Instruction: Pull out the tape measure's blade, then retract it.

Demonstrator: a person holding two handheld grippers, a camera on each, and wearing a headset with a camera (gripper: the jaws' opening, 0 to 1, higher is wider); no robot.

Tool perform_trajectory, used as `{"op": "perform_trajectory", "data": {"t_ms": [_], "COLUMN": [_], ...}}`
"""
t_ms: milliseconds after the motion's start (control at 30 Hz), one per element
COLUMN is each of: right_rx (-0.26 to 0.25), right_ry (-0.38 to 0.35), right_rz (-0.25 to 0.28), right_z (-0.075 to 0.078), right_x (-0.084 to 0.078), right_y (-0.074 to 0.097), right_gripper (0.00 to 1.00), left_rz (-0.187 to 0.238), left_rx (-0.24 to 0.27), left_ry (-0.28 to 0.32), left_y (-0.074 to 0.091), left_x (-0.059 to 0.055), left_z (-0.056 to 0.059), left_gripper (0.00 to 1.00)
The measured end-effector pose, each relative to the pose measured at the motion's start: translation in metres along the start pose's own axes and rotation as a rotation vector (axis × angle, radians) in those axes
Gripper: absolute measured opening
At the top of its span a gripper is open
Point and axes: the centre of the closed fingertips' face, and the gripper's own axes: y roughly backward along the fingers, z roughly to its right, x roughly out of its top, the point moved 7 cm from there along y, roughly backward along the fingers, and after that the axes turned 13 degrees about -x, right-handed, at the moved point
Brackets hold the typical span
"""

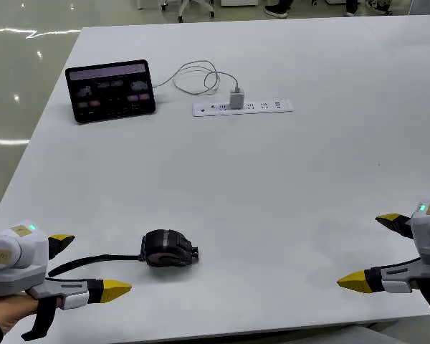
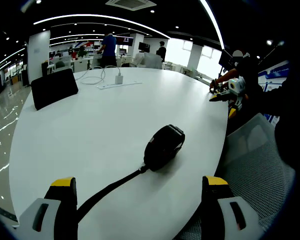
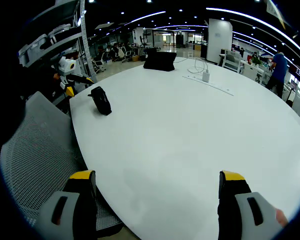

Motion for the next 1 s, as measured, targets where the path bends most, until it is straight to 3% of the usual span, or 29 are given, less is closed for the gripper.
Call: {"op": "perform_trajectory", "data": {"t_ms": [600,1000], "right_rx": [-0.002,-0.03], "right_ry": [-0.005,0.027], "right_rz": [-0.006,0.026], "right_z": [-0.0011,0.0037], "right_x": [-0.0034,-0.0014], "right_y": [0.0009,0.0004], "right_gripper": [0.98,1.0], "left_rz": [0.005,0.018], "left_rx": [-0.003,-0.001], "left_ry": [-0.006,-0.014], "left_y": [-0.0017,-0.0003], "left_x": [0.0022,0.0029], "left_z": [-0.0013,-0.0004], "left_gripper": [1.0,1.0]}}
